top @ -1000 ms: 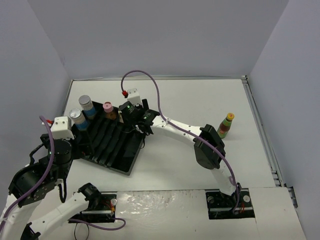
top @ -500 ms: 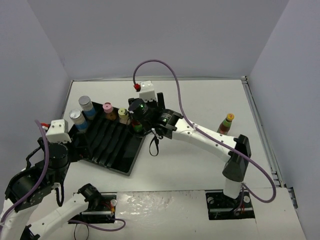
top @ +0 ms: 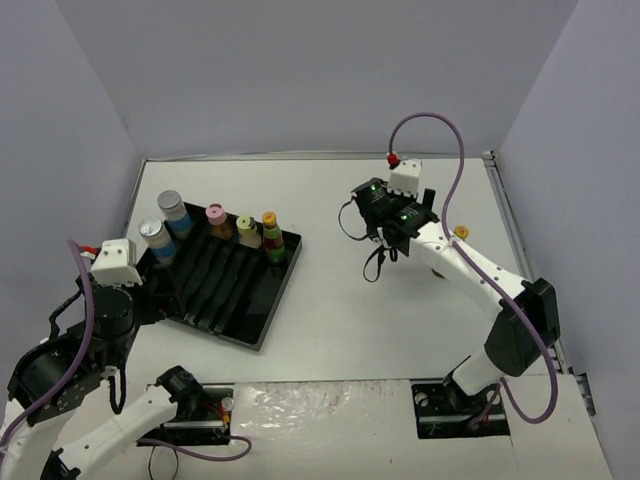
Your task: Organize the condiment bottles
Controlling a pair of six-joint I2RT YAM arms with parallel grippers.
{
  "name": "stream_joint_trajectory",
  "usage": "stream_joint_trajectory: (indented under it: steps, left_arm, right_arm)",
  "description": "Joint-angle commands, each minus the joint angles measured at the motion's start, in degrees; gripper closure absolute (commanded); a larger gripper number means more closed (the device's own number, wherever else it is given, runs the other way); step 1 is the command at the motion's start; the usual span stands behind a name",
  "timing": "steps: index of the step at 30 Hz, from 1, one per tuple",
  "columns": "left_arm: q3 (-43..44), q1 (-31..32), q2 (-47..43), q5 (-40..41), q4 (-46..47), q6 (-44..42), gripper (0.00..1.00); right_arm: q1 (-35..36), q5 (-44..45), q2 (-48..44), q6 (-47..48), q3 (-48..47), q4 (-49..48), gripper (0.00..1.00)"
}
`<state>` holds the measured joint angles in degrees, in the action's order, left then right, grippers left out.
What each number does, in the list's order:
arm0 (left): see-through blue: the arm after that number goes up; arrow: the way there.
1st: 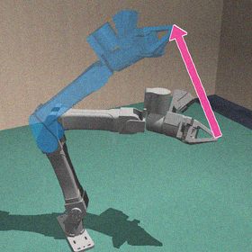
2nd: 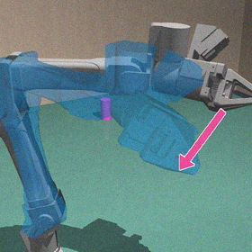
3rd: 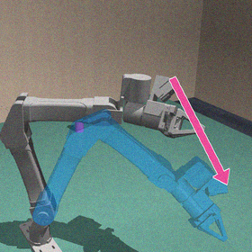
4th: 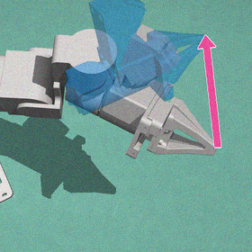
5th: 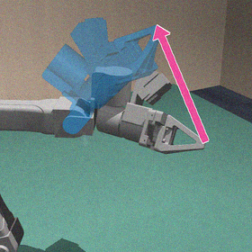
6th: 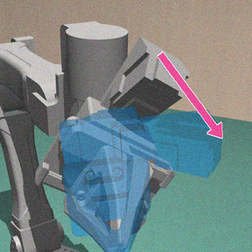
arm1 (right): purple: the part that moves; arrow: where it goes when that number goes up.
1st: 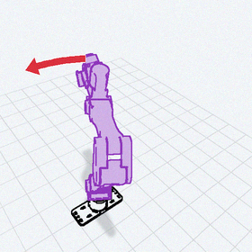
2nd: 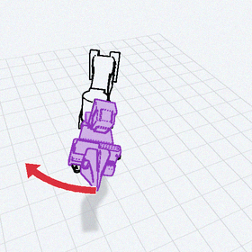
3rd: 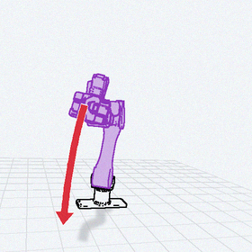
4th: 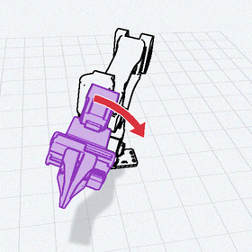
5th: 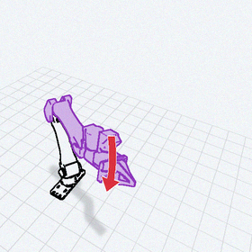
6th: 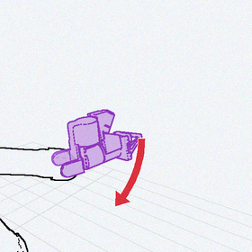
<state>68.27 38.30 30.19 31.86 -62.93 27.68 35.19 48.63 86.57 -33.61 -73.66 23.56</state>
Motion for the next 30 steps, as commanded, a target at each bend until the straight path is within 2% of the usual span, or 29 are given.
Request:
stream_joint_trajectory:
  steps: [1,18,30]
  left_arm:
    - [0.52,0.46,0.25,-0.93,3.67,-0.48,0.06]
    - [-0.68,0.46,-1.34,-1.82,4.66,-1.42,0.06]
    - [-1.45,0.46,-0.84,-2.24,6.04,-2.08,0.06]
  right_arm:
    - [-1.23,3.45,-7.02,-2.82,1.12,-1.45,0.16]
    - [-14.92,1.43,-11.51,-3.55,6.35,-1.15,0.14]
    - [-16.54,1.56,-11.18,-5.57,11.36,-3.38,0.13]
